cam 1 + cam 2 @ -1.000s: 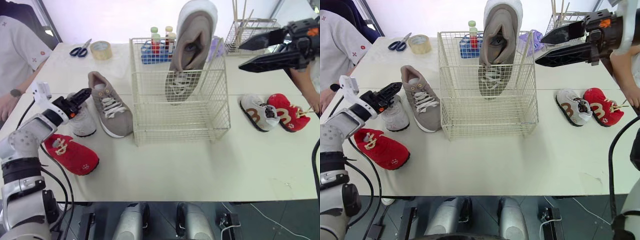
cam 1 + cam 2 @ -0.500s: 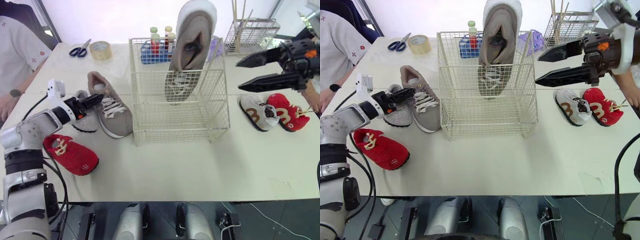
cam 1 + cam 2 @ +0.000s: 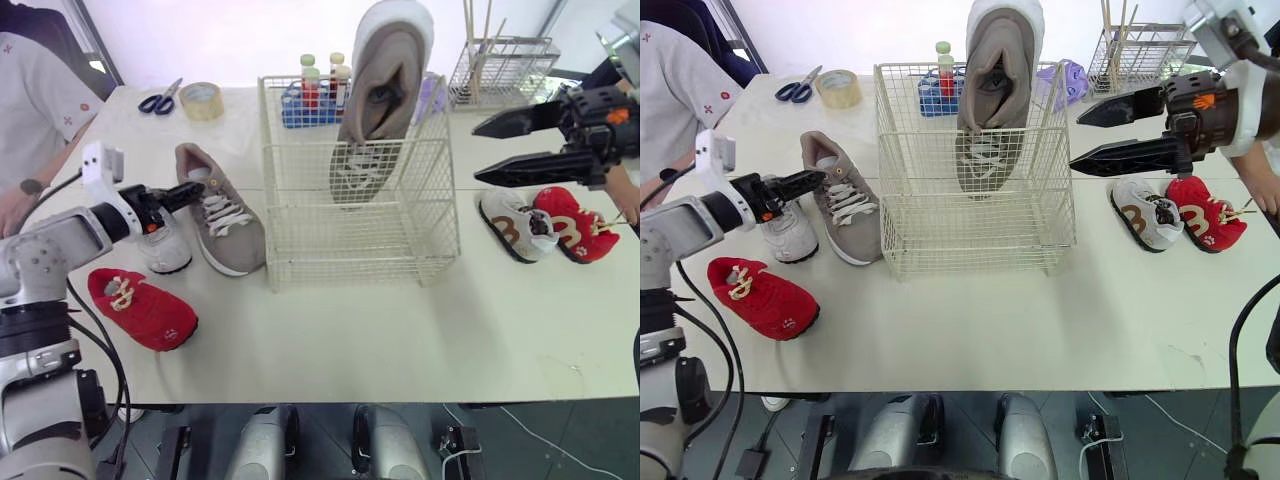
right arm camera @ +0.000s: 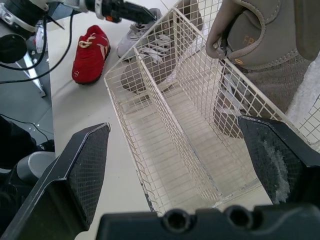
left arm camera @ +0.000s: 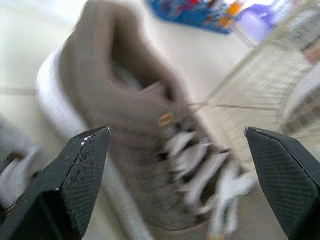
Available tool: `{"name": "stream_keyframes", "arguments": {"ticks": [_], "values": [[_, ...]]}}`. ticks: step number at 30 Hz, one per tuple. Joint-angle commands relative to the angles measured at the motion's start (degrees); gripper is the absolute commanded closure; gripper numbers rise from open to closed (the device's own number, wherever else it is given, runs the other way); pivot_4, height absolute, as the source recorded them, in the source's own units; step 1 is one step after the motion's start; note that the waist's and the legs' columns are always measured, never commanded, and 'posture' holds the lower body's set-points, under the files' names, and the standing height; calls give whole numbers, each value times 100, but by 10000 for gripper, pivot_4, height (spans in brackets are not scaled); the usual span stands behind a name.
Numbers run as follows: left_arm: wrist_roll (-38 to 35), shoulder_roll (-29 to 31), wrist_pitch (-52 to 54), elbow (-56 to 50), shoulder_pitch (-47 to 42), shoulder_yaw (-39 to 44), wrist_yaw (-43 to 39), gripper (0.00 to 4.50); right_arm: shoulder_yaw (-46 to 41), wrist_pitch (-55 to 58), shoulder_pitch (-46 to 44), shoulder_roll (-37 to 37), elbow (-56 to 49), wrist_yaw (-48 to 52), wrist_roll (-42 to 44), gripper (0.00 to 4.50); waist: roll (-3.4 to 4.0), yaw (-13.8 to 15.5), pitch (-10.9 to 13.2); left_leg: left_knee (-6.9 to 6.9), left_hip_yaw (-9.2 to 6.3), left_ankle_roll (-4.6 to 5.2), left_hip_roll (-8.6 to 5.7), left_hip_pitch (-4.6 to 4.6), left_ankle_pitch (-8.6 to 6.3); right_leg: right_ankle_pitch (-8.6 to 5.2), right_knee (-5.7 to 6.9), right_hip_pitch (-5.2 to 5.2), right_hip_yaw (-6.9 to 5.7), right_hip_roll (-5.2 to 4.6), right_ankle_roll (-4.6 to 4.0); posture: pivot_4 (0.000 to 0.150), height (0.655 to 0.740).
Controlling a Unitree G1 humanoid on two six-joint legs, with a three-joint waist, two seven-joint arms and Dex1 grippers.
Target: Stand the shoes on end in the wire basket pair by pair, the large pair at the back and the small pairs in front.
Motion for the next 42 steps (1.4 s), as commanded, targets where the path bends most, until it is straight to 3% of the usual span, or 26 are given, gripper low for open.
{"name": "stream_keyframes", "arguments": {"ticks": [1,10,13,19,22,27,33,37,42], "values": [[144,-156,-155,363,-245,134,182,0,-187,-87,-119,-109,-31,20,61,725,0,2,0,0,1,0,0,0,0,0,0,1,0,0,0,1500,7400],[309,-632,-104,776,-401,48,304,0,-199,-136,-77,-46,-78,-24,122,725,-1,11,-1,2,1,0,0,0,1,3,0,2,0,2,5,1500,7400],[413,-674,-176,836,-440,-18,279,8246,-219,-130,-24,-70,-125,-25,150,0,-2,21,-1,5,0,0,-2,0,1,4,0,5,0,2,7,1500,7400],[481,-650,-109,836,-548,54,242,33559,-216,-71,11,-105,-247,-58,203,0,-2,17,-1,5,-1,1,-3,0,1,5,-4,7,0,1,10,1500,7400],[483,-633,-124,846,-620,111,246,41041,-221,-46,61,-89,-344,-118,225,0,-2,8,-1,4,-2,1,-3,0,1,6,-4,7,-1,1,10,1500,7400],[25,-499,-373,64,-1007,783,390,41285,-496,48,122,-46,-381,-296,411,0,-17,9,8,4,-4,0,-2,-2,1,6,-5,6,-1,1,10,1500,7400],[114,196,-1408,-910,-1900,1224,471,41285,-1019,270,343,-155,-469,-617,704,0,-27,-9,9,6,-14,-1,0,-36,1,13,-28,-11,-11,4,19,1500,7400],[436,417,-2299,-1015,-2526,604,-169,41285,-1250,369,427,-167,-532,-771,890,0,-19,17,5,1,-8,1,-5,-39,0,18,-43,-9,-10,4,27,1500,7400],[1239,-320,-4028,-594,-3119,-480,-903,41285,-1424,702,546,-194,-915,-897,1313,0,-22,190,1,16,-13,4,-6,-35,3,37,-43,13,-23,10,35,1500,7400]]}}
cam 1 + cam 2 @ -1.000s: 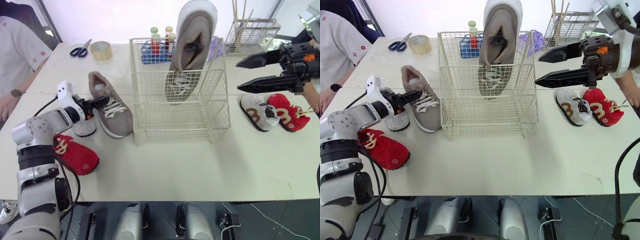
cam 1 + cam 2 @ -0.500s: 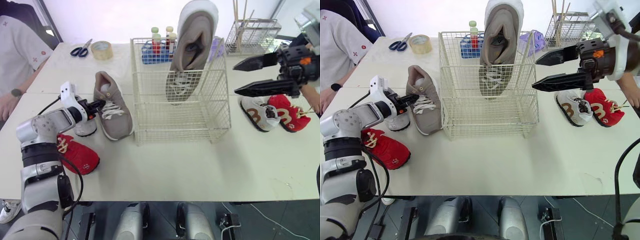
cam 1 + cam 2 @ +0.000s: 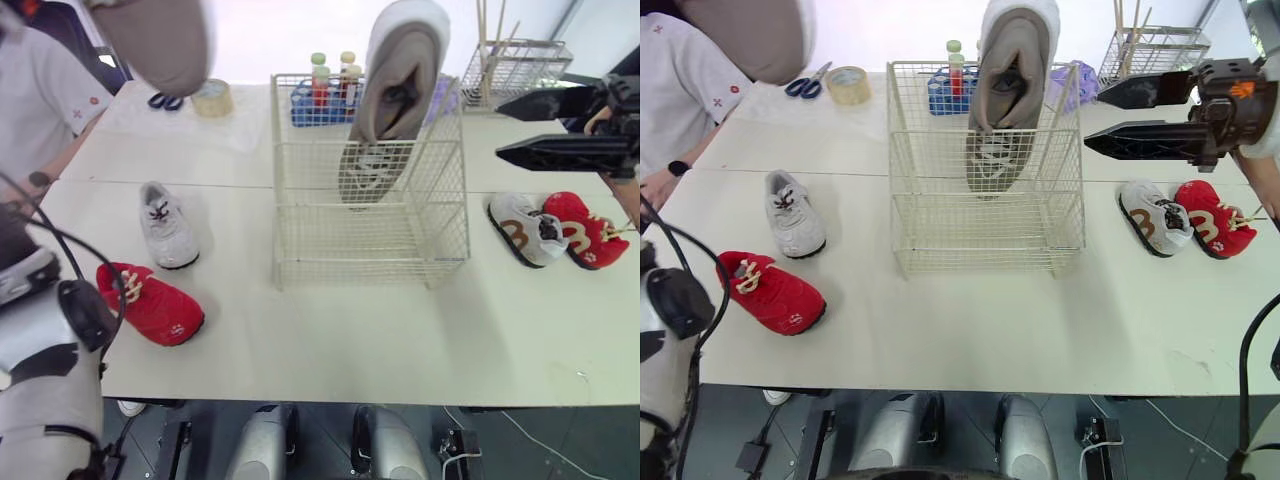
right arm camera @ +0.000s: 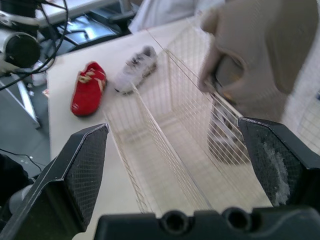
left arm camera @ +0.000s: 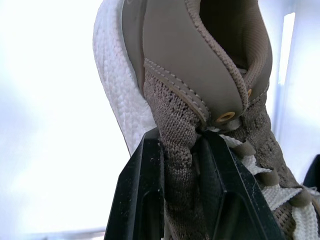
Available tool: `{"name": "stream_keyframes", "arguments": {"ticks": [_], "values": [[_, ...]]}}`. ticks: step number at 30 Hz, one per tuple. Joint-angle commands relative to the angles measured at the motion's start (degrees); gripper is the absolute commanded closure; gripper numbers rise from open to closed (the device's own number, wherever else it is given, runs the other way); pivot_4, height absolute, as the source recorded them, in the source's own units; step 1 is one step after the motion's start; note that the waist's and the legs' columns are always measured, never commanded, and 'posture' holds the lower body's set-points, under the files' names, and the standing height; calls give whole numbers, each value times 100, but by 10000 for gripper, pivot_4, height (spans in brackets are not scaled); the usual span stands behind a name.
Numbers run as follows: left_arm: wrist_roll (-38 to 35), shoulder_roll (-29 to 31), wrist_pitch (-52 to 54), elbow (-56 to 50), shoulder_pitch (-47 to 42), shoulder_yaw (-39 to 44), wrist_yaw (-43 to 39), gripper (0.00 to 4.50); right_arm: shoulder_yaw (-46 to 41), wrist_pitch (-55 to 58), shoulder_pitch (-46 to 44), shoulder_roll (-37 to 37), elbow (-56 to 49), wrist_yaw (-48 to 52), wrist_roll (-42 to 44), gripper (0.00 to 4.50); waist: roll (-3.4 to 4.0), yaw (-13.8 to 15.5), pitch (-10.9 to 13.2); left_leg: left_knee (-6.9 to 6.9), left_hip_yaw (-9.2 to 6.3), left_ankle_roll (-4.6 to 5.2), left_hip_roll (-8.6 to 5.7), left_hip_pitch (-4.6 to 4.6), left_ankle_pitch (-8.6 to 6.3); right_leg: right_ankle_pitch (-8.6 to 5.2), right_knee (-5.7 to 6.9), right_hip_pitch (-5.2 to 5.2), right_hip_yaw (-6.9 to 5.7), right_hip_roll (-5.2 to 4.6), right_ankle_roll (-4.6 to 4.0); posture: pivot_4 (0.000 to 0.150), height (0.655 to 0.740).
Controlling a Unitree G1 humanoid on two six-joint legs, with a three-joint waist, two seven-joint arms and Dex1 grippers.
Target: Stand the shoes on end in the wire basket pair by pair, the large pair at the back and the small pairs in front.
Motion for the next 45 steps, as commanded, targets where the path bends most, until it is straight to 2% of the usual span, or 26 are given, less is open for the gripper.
{"name": "stream_keyframes", "arguments": {"ticks": [1,6,13,18,24,29,35,38,45], "values": [[586,-469,-1302,328,-325,-689,-462,41285,-303,227,84,-112,-541,-161,363,0,-2,21,-1,2,-1,4,-2,0,2,3,-2,4,0,0,2,1500,7400],[1334,-1196,-2805,1355,-602,-1221,-560,41285,-584,589,422,-15,-1241,-632,871,0,-2,-40,-1,3,4,12,2,-1,3,9,-5,-2,6,3,7,1500,7400],[2132,-1718,-4392,2600,-810,-1600,-453,41285,-1075,1373,758,262,-2114,-1688,1914,0,-3,-57,-1,-1,7,13,10,-14,4,10,-4,-17,5,9,7,1500,7400],[2257,-1948,-4849,3028,-880,-1658,-519,41285,-1351,1513,999,431,-2302,-2318,2364,0,-3,4,-1,23,1,23,10,-21,-2,10,-5,-15,5,6,8,1500,7400],[2543,-2125,-5229,2939,-508,-1827,-387,41285,-1449,1378,1165,361,-2273,-2616,2634,0,-3,-13,-1,68,0,56,9,-37,-22,16,-5,-8,4,4,17,1500,7400],[2808,-2335,-5414,2598,174,-1930,25,41285,-1354,1146,1200,357,-2148,-2605,2633,0,-3,-17,-1,71,2,59,9,-38,-24,19,-5,-9,7,2,23,1500,7400],[2751,-2490,-4925,1993,801,-1917,336,41285,-1156,888,1163,275,-1977,-2424,2521,0,-2,-19,-2,71,2,59,10,-37,-24,19,-4,-9,7,1,23,1500,7400],[2674,-2511,-4383,1349,1320,-1962,402,41285,-987,807,1040,250,-1847,-2338,2467,0,4,-42,-5,71,3,59,10,-36,-24,19,-5,-9,8,1,23,1500,7400],[2430,-2363,-3311,173,2023,-2028,246,6957,-731,628,943,309,-1698,-2233,2374,0,7,-23,-7,75,2,59,12,-34,-24,19,-1,-9,10,2,23,1500,7400]]}}
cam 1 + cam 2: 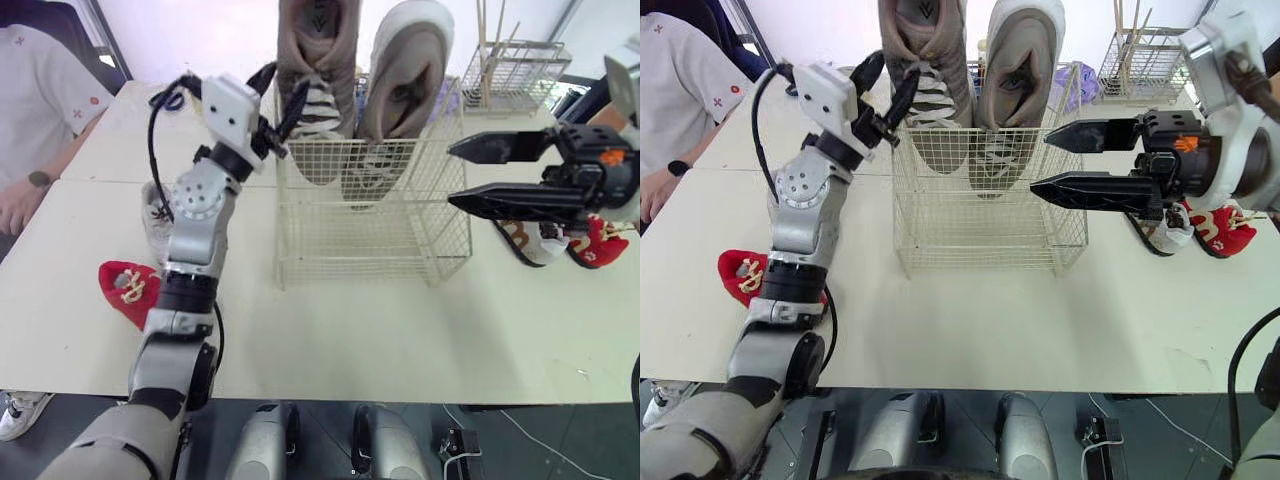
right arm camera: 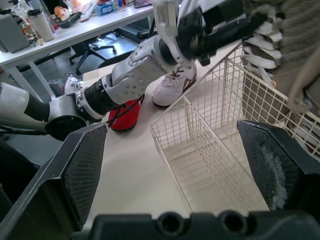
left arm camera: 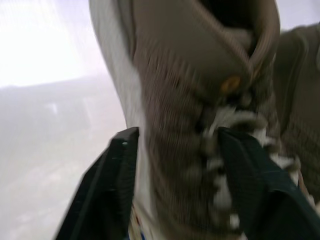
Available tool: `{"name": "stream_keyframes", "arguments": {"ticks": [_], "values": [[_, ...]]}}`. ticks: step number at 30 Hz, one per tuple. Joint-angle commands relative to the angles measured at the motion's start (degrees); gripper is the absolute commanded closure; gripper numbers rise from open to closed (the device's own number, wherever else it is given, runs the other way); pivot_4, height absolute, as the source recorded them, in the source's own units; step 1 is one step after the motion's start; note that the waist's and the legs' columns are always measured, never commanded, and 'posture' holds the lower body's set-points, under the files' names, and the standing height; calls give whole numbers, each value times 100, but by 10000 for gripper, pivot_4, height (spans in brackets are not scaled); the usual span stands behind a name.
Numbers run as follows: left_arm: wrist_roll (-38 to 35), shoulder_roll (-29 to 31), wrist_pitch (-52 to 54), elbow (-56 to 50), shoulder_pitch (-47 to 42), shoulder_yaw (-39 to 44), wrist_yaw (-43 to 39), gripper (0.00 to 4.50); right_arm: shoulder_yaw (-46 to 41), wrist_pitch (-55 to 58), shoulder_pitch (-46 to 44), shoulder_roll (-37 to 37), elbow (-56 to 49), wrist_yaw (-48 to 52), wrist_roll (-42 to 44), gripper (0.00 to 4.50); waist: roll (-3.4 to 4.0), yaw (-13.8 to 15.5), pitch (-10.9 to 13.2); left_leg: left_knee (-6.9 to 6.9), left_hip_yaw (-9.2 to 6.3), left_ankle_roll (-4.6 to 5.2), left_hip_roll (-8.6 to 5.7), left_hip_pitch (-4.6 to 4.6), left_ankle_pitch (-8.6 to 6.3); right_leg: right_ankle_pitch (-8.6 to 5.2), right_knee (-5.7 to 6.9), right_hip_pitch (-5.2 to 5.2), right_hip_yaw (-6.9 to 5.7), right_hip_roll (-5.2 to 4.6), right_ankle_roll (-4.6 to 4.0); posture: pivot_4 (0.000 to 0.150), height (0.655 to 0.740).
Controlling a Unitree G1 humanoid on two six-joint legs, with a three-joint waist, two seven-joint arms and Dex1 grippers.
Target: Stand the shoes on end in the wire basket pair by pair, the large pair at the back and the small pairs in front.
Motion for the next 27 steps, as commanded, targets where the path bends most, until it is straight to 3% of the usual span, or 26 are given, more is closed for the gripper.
{"name": "stream_keyframes", "arguments": {"ticks": [1,13,20,27], "values": [[-175,106,434,-668,75,20,-25,1665,-30,-187,-161,-31,31,58,-56,0,0,24,0,1,0,0,-1,-1,0,0,0,0,0,0,0,1500,7400],[-779,265,2399,-2741,783,279,464,729,160,-721,-84,259,225,175,-408,0,0,21,0,1,-2,3,-3,-2,-2,0,-3,2,1,-2,0,1500,7400],[-1467,386,3467,-3275,809,787,799,729,356,-1355,-318,631,610,238,-941,0,0,18,0,2,-3,2,-3,1,-1,0,-1,5,1,0,0,1500,7400],[-2649,382,4499,-3259,749,2240,1859,729,320,-1378,-527,970,838,43,-956,0,0,4,0,3,-4,1,-2,2,0,0,1,5,2,0,0,1500,7400]]}}
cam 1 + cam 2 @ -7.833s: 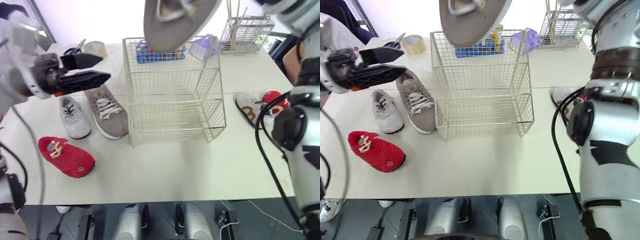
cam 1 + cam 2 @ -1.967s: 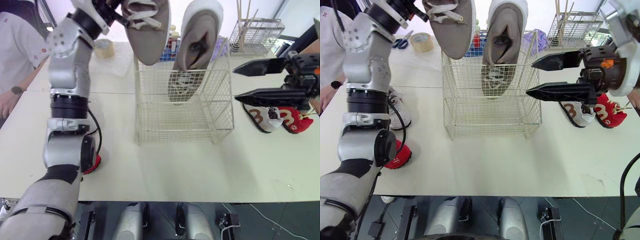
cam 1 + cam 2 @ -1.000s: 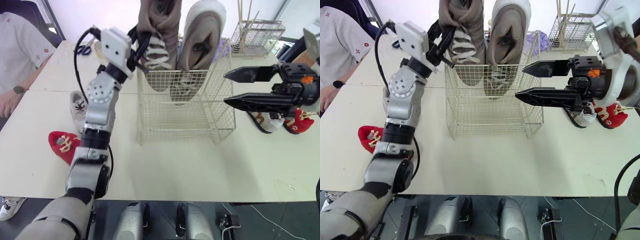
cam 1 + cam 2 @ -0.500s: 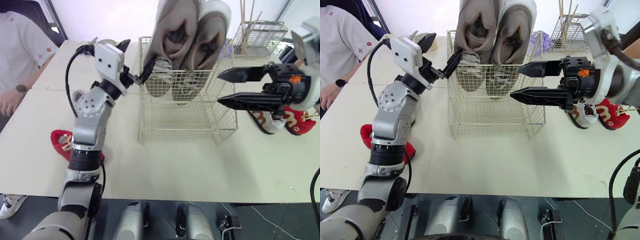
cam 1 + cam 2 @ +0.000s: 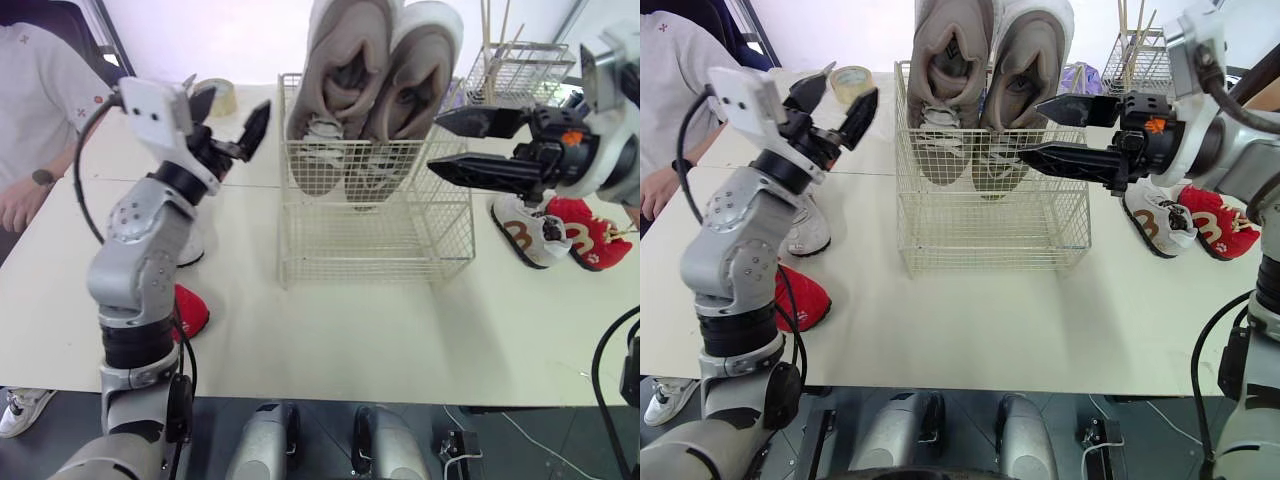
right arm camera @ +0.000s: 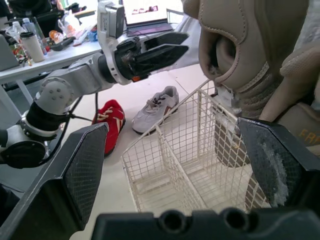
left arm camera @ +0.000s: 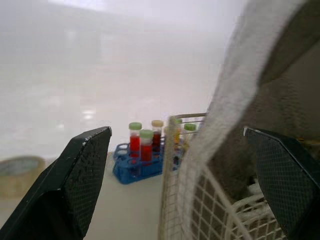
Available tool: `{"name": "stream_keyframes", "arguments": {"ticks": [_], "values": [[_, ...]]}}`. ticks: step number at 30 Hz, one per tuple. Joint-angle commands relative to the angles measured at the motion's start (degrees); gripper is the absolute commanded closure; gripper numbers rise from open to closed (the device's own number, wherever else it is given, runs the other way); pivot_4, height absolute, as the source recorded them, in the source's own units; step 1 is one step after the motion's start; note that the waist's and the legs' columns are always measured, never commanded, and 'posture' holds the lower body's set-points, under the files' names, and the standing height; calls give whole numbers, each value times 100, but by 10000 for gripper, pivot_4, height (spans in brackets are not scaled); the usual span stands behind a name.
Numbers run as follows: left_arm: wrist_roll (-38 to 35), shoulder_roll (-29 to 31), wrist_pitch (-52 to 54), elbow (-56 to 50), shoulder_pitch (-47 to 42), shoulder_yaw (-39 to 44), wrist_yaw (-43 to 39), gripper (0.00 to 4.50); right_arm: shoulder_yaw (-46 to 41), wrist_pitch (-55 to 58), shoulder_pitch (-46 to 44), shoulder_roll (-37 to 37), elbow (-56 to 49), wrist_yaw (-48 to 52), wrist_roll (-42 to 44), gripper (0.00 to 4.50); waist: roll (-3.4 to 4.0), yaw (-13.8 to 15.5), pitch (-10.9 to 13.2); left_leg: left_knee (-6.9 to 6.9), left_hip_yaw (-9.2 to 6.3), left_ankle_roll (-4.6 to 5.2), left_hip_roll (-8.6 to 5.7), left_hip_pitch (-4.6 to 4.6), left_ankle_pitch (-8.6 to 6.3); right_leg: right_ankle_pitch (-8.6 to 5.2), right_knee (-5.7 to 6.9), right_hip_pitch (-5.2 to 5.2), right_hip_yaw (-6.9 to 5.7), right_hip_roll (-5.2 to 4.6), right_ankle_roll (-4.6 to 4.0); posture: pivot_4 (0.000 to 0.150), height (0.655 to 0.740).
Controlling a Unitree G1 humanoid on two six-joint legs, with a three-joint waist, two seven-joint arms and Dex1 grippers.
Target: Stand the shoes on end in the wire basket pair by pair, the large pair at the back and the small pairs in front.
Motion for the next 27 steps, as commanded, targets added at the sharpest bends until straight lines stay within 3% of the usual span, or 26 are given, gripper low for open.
{"name": "stream_keyframes", "arguments": {"ticks": [1,6,9,14,16,22,27], "values": [[-758,161,540,-169,-138,792,456,729,-148,42,-196,2,-17,-50,77,0,0,-5,0,0,-1,0,1,0,0,0,0,0,0,1,0,1500,7400],[-2232,1092,1516,-622,482,1259,-371,729,-292,267,-188,-202,320,89,67,0,0,-3,0,-3,0,-1,0,-2,0,0,-2,2,-1,2,0,1500,7400],[-2954,1674,2066,-1036,1626,1418,-999,729,-612,251,-349,-269,970,-133,-32,0,1,-40,0,-2,1,-2,-2,0,-1,0,-5,4,3,1,-1,1500,7400],[-3614,1984,2170,-2031,3164,1193,-1502,729,-1244,-145,-521,-275,1895,-848,-348,0,1,-56,-1,-5,0,-5,0,2,-2,-2,-7,4,4,1,-3,1500,7400],[-3956,1915,2051,-2148,3123,1081,-1286,729,-1338,44,-581,-345,1997,-897,-259,0,3,-23,-1,-4,0,-7,-3,2,-2,-2,-5,4,5,-2,-5,1500,7400],[-3896,2139,1763,-2030,2765,751,-1272,729,-1237,50,-387,-240,1630,-1112,-426,0,25,-65,-14,-8,2,-10,-1,5,1,1,-5,2,7,0,-12,1500,7400],[-4279,2263,1779,-2123,2214,220,-1269,729,-1476,-1228,919,-263,1437,-1503,-1531,0,9,14,-24,-6,-1,-8,-4,4,0,1,-10,10,4,3,-10,1500,7400]]}}
